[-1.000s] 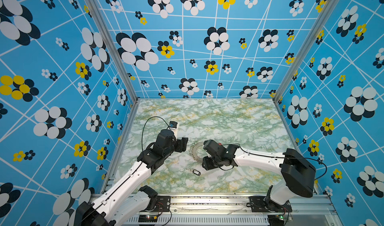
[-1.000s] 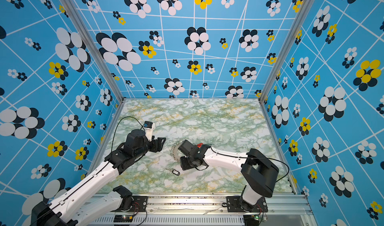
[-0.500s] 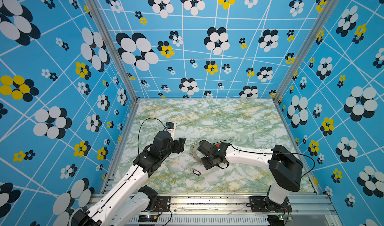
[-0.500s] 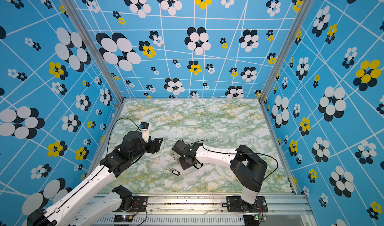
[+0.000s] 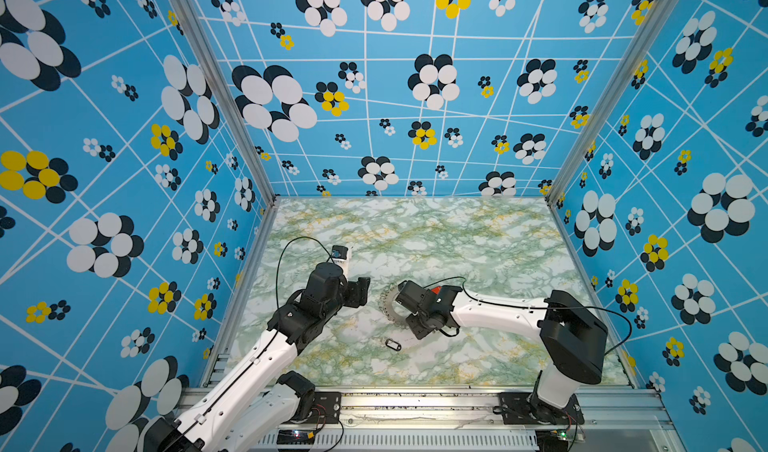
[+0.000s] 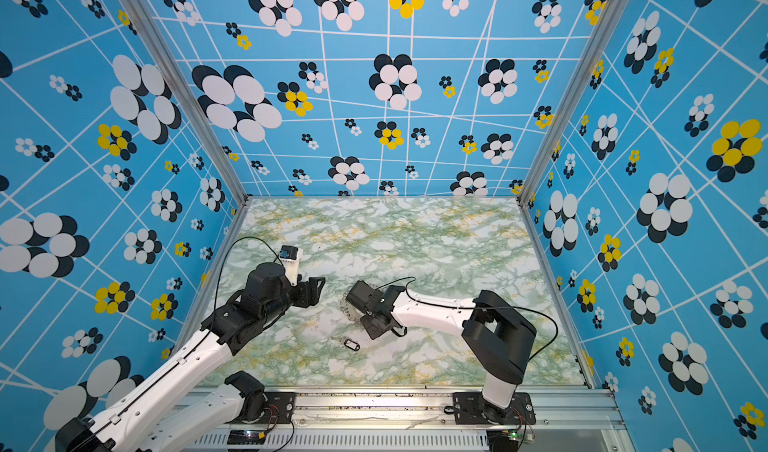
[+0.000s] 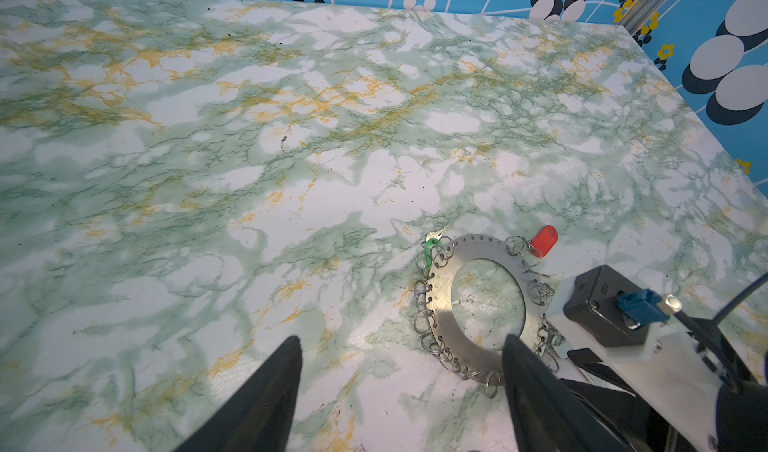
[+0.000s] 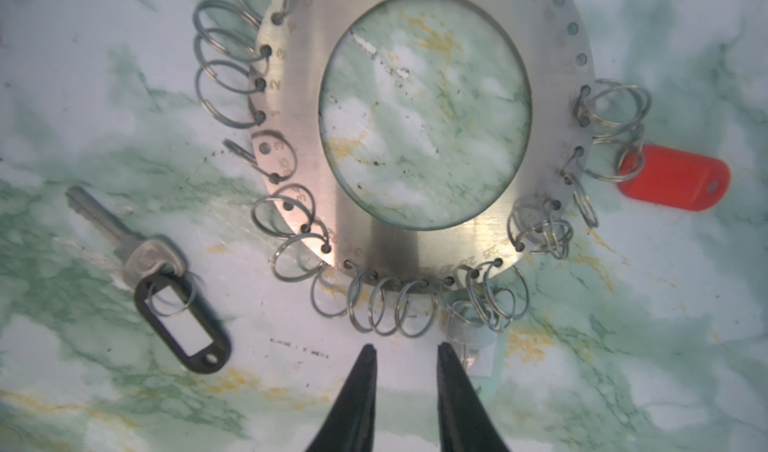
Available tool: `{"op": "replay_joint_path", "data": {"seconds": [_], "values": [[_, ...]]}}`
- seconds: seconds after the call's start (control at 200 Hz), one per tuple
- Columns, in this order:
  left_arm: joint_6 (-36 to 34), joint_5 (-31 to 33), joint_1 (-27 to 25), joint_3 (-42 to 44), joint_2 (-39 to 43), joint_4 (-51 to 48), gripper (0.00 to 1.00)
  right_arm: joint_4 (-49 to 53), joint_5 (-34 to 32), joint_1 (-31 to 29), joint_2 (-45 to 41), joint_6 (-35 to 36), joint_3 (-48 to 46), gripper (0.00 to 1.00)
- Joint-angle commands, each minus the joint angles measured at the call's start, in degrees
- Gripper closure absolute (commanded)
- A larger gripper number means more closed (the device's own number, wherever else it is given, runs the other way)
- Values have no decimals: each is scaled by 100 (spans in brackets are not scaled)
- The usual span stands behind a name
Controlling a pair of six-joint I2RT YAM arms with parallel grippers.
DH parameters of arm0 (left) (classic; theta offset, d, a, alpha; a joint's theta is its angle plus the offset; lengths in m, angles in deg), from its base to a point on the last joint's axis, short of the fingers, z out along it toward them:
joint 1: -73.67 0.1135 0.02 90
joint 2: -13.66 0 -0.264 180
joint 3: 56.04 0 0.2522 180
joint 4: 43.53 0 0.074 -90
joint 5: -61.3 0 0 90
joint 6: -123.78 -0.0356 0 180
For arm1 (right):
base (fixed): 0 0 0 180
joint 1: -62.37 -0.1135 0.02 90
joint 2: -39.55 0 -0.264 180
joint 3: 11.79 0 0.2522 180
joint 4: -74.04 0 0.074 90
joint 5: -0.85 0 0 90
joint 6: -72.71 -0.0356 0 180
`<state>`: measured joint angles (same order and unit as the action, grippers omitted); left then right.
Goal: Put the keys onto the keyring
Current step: 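Move the right gripper over the ring plate edge nearest the robot, then lower the right gripper and pinch the near edge of the ring plate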
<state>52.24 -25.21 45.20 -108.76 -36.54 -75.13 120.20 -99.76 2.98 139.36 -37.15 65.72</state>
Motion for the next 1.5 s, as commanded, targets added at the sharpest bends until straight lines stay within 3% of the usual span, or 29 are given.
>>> {"op": "replay_joint_path", "data": {"seconds": [0.0, 1.129, 1.494], "values": [[45, 39, 52, 50, -45, 14, 23, 11, -127, -2, -101, 158, -119, 77], [45, 100, 87, 90, 82, -6, 21, -91, -431, -2, 477, 651, 191, 73], [55, 100, 101, 108, 115, 16, 20, -254, -683, -2, 624, 856, 230, 76]]}}
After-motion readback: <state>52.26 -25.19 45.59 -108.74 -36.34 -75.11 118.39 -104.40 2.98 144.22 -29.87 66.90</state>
